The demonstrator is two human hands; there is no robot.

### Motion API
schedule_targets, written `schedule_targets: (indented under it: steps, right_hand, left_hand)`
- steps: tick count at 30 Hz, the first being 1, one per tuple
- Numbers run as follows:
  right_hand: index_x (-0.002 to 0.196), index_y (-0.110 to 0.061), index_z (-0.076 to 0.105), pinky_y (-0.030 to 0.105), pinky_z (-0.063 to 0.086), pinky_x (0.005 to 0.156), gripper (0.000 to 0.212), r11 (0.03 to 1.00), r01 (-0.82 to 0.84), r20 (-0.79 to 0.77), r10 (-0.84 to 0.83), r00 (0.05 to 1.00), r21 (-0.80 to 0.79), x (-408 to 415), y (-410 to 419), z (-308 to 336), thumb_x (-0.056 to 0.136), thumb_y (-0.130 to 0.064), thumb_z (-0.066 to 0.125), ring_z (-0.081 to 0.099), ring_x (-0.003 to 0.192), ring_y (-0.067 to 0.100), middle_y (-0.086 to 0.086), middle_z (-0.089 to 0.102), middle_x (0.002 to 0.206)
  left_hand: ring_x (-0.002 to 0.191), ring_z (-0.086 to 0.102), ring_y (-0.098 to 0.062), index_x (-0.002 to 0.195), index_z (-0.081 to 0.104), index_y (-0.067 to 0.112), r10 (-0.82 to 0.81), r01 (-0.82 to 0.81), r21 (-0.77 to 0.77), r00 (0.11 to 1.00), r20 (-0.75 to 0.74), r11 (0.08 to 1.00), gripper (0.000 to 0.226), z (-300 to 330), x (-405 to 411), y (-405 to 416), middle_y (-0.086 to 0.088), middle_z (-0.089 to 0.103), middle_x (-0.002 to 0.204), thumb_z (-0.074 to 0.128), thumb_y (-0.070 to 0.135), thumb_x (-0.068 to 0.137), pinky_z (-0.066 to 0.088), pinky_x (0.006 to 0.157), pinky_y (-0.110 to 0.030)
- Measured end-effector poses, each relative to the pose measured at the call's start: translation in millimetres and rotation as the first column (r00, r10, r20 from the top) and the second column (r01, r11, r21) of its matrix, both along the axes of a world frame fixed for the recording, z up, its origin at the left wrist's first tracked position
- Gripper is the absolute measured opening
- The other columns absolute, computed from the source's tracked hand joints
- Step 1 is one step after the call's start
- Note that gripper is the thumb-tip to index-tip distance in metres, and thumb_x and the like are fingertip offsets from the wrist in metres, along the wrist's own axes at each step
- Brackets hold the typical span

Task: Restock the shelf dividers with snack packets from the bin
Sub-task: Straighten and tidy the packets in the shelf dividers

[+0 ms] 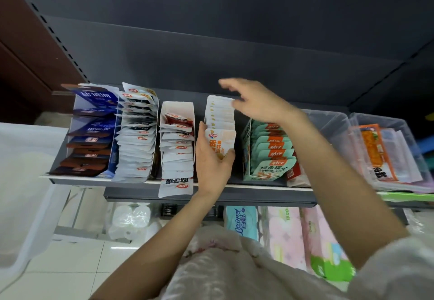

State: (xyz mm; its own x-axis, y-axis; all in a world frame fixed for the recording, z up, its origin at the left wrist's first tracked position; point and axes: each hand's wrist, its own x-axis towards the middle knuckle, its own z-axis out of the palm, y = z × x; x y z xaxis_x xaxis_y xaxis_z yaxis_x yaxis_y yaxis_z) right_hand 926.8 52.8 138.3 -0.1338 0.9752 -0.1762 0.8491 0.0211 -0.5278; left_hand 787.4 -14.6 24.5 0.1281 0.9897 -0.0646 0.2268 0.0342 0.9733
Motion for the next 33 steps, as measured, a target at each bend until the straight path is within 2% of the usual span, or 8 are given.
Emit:
schedule_targets:
  steps: [4, 7, 10, 14, 23, 26, 29, 33]
  right_hand:
    - [0.146, -0.019, 0.031, 0.024, 0.029, 0.112, 0.05, 0.825, 0.565, -0.709, -0.406, 0.577, -0.013, -39, -72, -13, 0.099, -0.01, 0.043, 0.035, 0.136, 0.008, -0.002, 0.035, 0.15]
    - [0.15, -0.022, 0.019, 0.022, 0.019, 0.113, 0.055, 0.759, 0.616, -0.688, -0.563, 0.458, -0.21, -71, -98, -50, 0.101, -0.028, 0.04, 0.022, 0.141, 0.005, -0.008, 0.023, 0.155]
    - [0.149, -0.017, 0.023, 0.0, 0.031, 0.093, 0.051, 0.738, 0.609, -0.685, -0.604, 0.408, -0.289, -80, -95, -77, 0.101, -0.025, 0.04, 0.044, 0.117, -0.009, -0.021, 0.045, 0.131]
    - [0.13, -0.016, 0.05, 0.023, 0.045, 0.099, 0.038, 0.735, 0.661, -0.572, -0.611, 0.548, -0.152, -78, -81, -100, 0.093, -0.009, 0.049, 0.054, 0.113, 0.003, -0.002, 0.057, 0.126]
    - [0.135, -0.015, 0.04, 0.021, 0.05, 0.091, 0.05, 0.728, 0.685, -0.62, -0.551, 0.559, -0.03, -75, -102, -89, 0.09, -0.002, 0.056, 0.054, 0.103, -0.003, -0.012, 0.054, 0.119]
    - [0.139, -0.018, 0.037, 0.016, 0.048, 0.086, 0.055, 0.789, 0.592, -0.468, -0.466, 0.751, 0.163, -72, -102, -78, 0.09, -0.004, 0.058, 0.053, 0.107, 0.001, -0.012, 0.047, 0.128]
    - [0.104, -0.011, 0.066, 0.039, 0.055, 0.074, 0.018, 0.869, 0.347, -0.012, -0.367, 0.93, 0.352, -65, -95, -77, 0.088, -0.006, 0.061, 0.062, 0.099, 0.026, 0.006, 0.054, 0.128]
    - [0.098, -0.014, 0.069, 0.035, 0.052, 0.072, 0.018, 0.943, 0.22, 0.206, -0.273, 0.94, 0.249, -59, -92, -73, 0.087, -0.002, 0.06, 0.064, 0.097, 0.025, 0.001, 0.054, 0.131]
  left_hand:
    - [0.117, 0.034, 0.024, 0.15, 0.016, 0.016, 0.043, -0.016, -0.12, 0.972, 0.23, 0.993, 0.068, 9, -4, -2, 0.016, 0.03, 0.141, 0.052, 0.005, 0.094, 0.03, 0.111, -0.019]
    - [0.128, 0.032, 0.01, 0.144, 0.026, 0.03, 0.06, -0.028, -0.138, 0.971, 0.233, 0.99, 0.05, 13, -5, -1, 0.024, 0.034, 0.139, 0.042, 0.015, 0.1, 0.023, 0.116, -0.029]
    - [0.122, 0.03, 0.018, 0.139, 0.032, 0.033, -0.018, 0.038, -0.115, 0.985, 0.173, 0.993, 0.041, 19, -6, -4, 0.035, 0.033, 0.128, 0.039, 0.019, 0.102, 0.023, 0.11, -0.017]
    - [0.113, 0.055, 0.0, 0.118, 0.05, 0.036, -0.035, 0.052, -0.113, 0.989, 0.145, 0.992, 0.033, 13, -12, -4, 0.013, 0.06, 0.118, 0.045, 0.012, 0.096, 0.045, 0.1, -0.028]
    - [0.122, 0.05, -0.002, 0.14, 0.037, 0.018, 0.023, 0.032, -0.179, 0.954, 0.3, 0.983, 0.047, 27, -28, -9, 0.006, 0.054, 0.133, 0.046, 0.004, 0.096, 0.042, 0.095, -0.011]
    - [0.122, 0.048, -0.001, 0.136, 0.04, 0.02, -0.044, 0.066, -0.07, 0.958, 0.282, 0.995, 0.048, 39, -34, 3, 0.01, 0.053, 0.131, 0.048, -0.001, 0.094, 0.04, 0.1, -0.016]
    - [0.121, 0.044, 0.005, 0.131, 0.044, 0.024, -0.11, 0.103, 0.076, 0.99, 0.084, 0.992, 0.045, 44, -40, 10, 0.017, 0.05, 0.127, 0.052, 0.001, 0.092, 0.035, 0.102, -0.015]
    - [0.133, 0.036, -0.017, 0.137, 0.043, 0.009, -0.137, 0.27, 0.268, 0.894, -0.427, 0.925, 0.054, 37, -51, 16, -0.006, 0.04, 0.142, 0.06, 0.004, 0.086, 0.031, 0.109, -0.025]
